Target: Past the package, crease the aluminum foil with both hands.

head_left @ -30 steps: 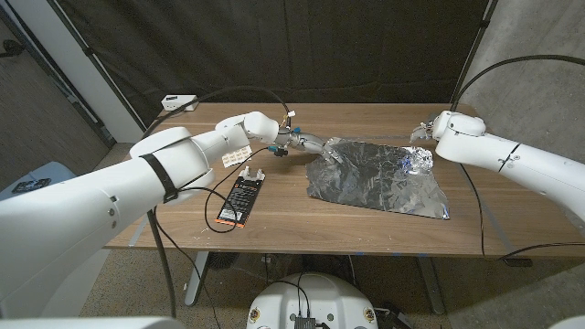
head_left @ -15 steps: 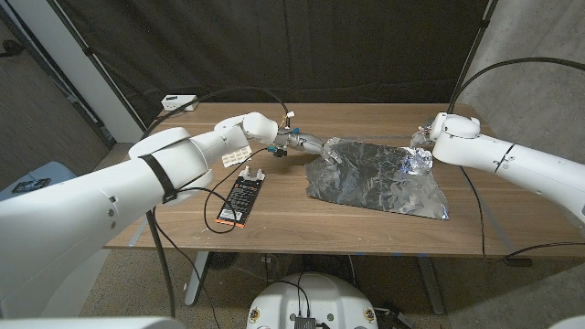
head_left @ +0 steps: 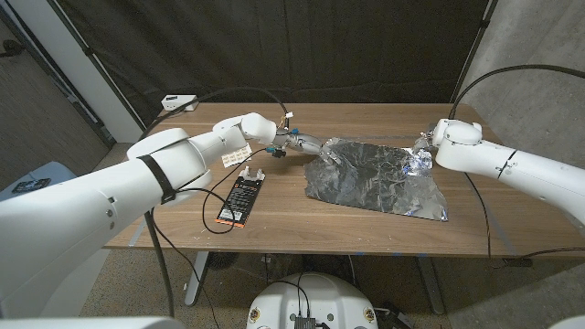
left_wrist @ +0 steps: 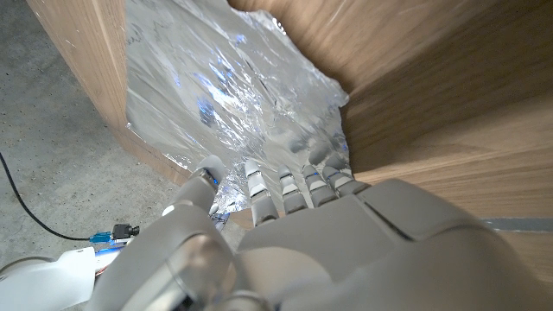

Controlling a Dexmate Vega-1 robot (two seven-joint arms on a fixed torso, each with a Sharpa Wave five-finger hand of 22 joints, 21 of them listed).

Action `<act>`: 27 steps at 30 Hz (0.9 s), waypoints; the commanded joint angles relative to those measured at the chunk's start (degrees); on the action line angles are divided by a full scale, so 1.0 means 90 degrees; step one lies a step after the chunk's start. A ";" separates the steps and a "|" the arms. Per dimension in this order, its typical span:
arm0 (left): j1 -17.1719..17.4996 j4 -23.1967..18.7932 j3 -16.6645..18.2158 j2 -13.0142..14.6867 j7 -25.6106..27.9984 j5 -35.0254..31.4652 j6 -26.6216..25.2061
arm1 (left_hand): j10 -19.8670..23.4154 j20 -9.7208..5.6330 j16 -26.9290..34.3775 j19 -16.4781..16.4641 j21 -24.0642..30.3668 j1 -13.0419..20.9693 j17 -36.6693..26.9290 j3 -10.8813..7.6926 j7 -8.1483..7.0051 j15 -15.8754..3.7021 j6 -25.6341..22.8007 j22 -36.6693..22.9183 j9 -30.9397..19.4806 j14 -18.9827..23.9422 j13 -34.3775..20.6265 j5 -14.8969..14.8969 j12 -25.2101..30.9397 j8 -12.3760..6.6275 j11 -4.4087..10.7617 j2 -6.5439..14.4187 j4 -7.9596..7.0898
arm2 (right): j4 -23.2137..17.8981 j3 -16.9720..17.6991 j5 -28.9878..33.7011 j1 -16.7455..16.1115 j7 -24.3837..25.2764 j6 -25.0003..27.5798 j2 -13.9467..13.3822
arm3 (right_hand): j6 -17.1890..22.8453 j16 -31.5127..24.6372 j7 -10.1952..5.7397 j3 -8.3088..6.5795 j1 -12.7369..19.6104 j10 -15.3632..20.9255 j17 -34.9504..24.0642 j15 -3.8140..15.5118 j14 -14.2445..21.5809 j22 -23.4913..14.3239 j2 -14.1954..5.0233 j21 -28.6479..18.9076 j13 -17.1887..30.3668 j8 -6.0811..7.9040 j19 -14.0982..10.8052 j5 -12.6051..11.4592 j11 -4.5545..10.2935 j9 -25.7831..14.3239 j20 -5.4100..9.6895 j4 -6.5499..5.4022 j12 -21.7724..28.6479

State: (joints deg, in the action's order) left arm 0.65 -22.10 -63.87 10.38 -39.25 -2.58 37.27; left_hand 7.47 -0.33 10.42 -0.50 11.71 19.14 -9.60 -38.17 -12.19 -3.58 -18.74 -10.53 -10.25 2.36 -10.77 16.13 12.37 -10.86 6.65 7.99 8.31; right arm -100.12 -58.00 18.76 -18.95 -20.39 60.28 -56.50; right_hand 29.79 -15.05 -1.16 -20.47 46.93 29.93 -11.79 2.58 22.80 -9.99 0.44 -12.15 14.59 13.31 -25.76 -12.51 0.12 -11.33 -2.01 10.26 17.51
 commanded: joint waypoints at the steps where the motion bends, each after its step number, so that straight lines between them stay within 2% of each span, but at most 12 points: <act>1: -0.0003 -0.0014 0.0017 0.0039 -0.0024 -0.0050 0.0018 | 0.0042 0.0001 0.0004 -0.0019 0.0051 0.0040 -0.0017 -0.0007 -0.0009 -0.0030 -0.0033 -0.0009 -0.0013 0.0048 -0.0040 -0.0011 0.0036 0.0018 0.0018 0.0038 0.0048 | 0.0220 0.0024 0.0391 -0.0149 0.0021 -0.0210 0.0034 | 0.0231 -0.0054 -0.0078 0.0027 0.0143 0.0212 -0.0042 0.0167 0.0188 -0.0022 0.0023 0.0017 0.0037 0.0071 -0.0068 -0.0041 0.0063 -0.0030 0.0049 -0.0051 0.0103; 10: 0.0026 -0.0022 0.0019 0.0047 -0.0035 -0.0059 0.0023 | 0.0049 0.0003 0.0001 -0.0021 0.0050 0.0059 -0.0017 -0.0008 -0.0017 -0.0026 -0.0035 -0.0009 -0.0013 0.0050 -0.0040 -0.0014 0.0033 0.0024 0.0006 0.0038 0.0060 | 0.0361 0.0098 0.0714 -0.0327 0.0215 -0.0281 0.0141 | 0.0734 -0.0198 -0.0241 0.0114 0.0363 0.0692 -0.0109 0.0384 0.0539 -0.0026 0.0078 -0.0013 0.0078 0.0182 -0.0203 -0.0087 0.0257 -0.0037 0.0153 -0.0066 0.0310; 17: 0.0057 -0.0039 0.0035 0.0047 -0.0050 -0.0056 0.0046 | 0.0044 0.0000 0.0007 -0.0020 0.0048 0.0075 -0.0017 -0.0009 -0.0023 -0.0018 -0.0050 -0.0008 -0.0014 0.0069 -0.0040 -0.0015 0.0027 0.0022 0.0008 0.0042 0.0068 | 0.0515 0.0192 0.0992 -0.0571 0.0681 -0.0255 0.0299 | 0.1410 -0.0406 -0.0416 0.0255 0.0551 0.1336 -0.0209 0.0628 0.0978 -0.0031 0.0142 -0.0048 0.0138 0.0354 -0.0383 -0.0150 0.0460 -0.0047 0.0251 -0.0106 0.0595; 18: 0.0060 -0.0040 0.0044 0.0044 -0.0072 -0.0044 0.0032 | 0.0046 0.0003 0.0007 -0.0020 0.0048 0.0076 -0.0017 -0.0009 -0.0027 -0.0016 -0.0051 -0.0008 -0.0014 0.0069 -0.0040 -0.0016 0.0028 0.0022 0.0010 0.0042 0.0069 | 0.0533 0.0211 0.1018 -0.0610 0.0754 -0.0259 0.0319 | 0.1474 -0.0439 -0.0426 0.0284 0.0571 0.1448 -0.0232 0.0649 0.1037 -0.0032 0.0147 -0.0050 0.0145 0.0362 -0.0405 -0.0164 0.0550 -0.0048 0.0265 -0.0118 0.0642; 19: 0.0064 -0.0041 0.0052 0.0041 -0.0082 -0.0037 0.0024 | 0.0047 0.0001 0.0006 -0.0021 0.0048 0.0079 -0.0018 -0.0008 -0.0031 -0.0017 -0.0051 -0.0008 -0.0014 0.0070 -0.0040 -0.0016 0.0027 0.0023 0.0004 0.0042 0.0070 | 0.0559 0.0222 0.1043 -0.0635 0.0801 -0.0238 0.0350 | 0.1603 -0.0471 -0.0425 0.0311 0.0597 0.1536 -0.0254 0.0693 0.1094 -0.0033 0.0151 -0.0055 0.0155 0.0395 -0.0437 -0.0178 0.0510 -0.0049 0.0276 -0.0126 0.0684; 27: 0.0105 -0.0083 0.0087 0.0053 -0.0181 -0.0024 0.0081 | 0.0054 0.0000 0.0014 -0.0023 0.0048 0.0094 -0.0018 -0.0006 -0.0039 -0.0021 -0.0059 -0.0008 -0.0014 0.0099 -0.0041 -0.0020 0.0026 0.0026 0.0014 0.0040 0.0077 | 0.0744 0.0342 0.1158 -0.0855 0.1276 -0.0246 0.0536 | 0.2307 -0.0750 -0.0556 0.0465 0.0790 0.2268 -0.0400 0.0979 0.1616 -0.0041 0.0166 -0.0113 0.0196 0.0568 -0.0701 -0.0242 0.0742 -0.0050 0.0425 -0.0145 0.1002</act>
State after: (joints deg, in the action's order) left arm 1.18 -22.47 -63.43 10.75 -39.92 -2.98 37.56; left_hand 7.47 -0.62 10.42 -0.21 11.93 19.44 -9.61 -38.17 -12.49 -3.69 -19.04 -10.54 -10.25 2.88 -11.07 16.13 12.37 -10.86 6.65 8.30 8.78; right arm -95.34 -56.16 27.15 -24.10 -13.93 58.03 -53.61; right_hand 48.90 -21.07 -5.84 -16.59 53.11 48.78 -14.92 3.31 36.03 -10.23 2.07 -12.60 16.11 17.79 -31.10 -14.38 6.25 -11.60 1.64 8.93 25.87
